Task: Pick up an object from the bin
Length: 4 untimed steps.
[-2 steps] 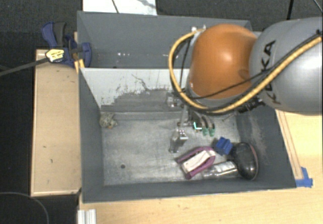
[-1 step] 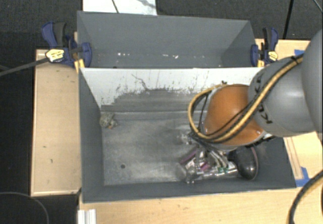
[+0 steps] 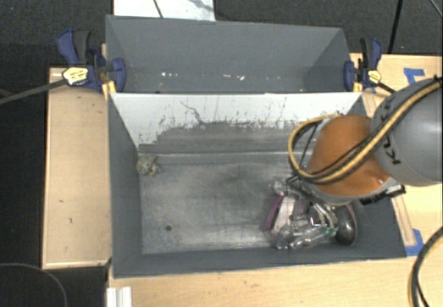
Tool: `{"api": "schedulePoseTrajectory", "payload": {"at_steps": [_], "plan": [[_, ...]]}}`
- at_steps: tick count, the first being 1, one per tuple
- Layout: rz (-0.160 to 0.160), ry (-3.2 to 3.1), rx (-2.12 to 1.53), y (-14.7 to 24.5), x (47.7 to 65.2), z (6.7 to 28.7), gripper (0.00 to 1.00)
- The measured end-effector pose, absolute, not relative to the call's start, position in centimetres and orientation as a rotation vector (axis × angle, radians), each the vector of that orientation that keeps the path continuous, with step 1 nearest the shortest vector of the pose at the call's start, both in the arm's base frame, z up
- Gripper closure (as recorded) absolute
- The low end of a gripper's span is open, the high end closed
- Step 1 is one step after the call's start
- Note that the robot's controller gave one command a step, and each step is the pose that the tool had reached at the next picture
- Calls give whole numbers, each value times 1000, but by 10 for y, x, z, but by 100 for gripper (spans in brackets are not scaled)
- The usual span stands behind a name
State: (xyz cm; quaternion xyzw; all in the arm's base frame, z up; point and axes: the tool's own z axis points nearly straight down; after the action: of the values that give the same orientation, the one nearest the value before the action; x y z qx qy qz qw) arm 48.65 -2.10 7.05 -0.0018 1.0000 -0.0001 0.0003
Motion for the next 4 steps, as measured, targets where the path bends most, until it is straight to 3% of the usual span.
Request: {"api": "schedulePoseTrajectory", "payload": {"at_steps": [1,2,3,4], "plan": [[0,3079,603,-60,501,101,0],[1,3107,367,-58,482,77,0],[-3,3126,215,-115,478,110,0],[1,3106,330,-111,498,80,0]]}}
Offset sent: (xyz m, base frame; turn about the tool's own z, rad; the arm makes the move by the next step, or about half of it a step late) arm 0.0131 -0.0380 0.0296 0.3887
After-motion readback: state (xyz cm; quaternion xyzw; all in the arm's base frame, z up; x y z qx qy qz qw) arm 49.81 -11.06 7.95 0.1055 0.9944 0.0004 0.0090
